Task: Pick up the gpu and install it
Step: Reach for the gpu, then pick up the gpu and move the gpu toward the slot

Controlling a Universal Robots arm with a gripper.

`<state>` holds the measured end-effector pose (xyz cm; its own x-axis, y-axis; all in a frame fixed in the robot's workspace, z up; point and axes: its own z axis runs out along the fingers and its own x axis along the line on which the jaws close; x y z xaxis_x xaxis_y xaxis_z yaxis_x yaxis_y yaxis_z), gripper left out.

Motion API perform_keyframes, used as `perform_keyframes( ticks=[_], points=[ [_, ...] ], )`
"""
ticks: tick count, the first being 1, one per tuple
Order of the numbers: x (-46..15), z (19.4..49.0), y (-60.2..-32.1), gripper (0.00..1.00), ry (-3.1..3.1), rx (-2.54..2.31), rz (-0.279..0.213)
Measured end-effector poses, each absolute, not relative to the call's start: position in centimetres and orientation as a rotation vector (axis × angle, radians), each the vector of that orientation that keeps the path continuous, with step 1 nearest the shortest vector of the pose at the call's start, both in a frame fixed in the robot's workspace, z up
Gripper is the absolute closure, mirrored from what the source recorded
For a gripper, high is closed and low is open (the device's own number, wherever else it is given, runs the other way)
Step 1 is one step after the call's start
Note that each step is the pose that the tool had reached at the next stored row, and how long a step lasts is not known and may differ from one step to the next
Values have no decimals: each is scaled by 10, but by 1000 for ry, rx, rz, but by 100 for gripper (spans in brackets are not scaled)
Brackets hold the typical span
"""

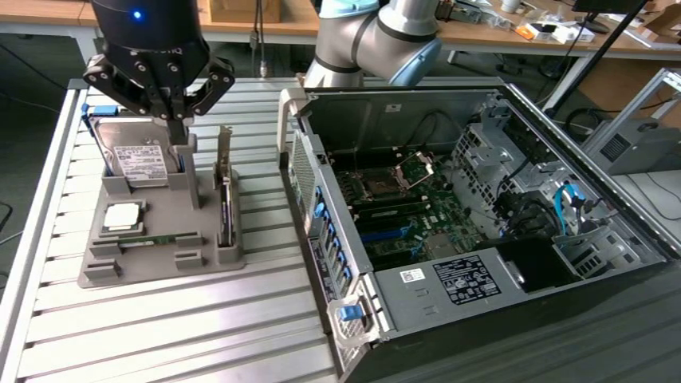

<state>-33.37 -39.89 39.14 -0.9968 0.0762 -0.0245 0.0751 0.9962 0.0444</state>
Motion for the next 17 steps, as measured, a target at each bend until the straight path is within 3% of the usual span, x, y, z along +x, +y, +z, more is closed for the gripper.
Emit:
perform_keyframes(
  ticks=[17],
  points=[
    [-329,389,-399,89,3113,118,68]
  ],
)
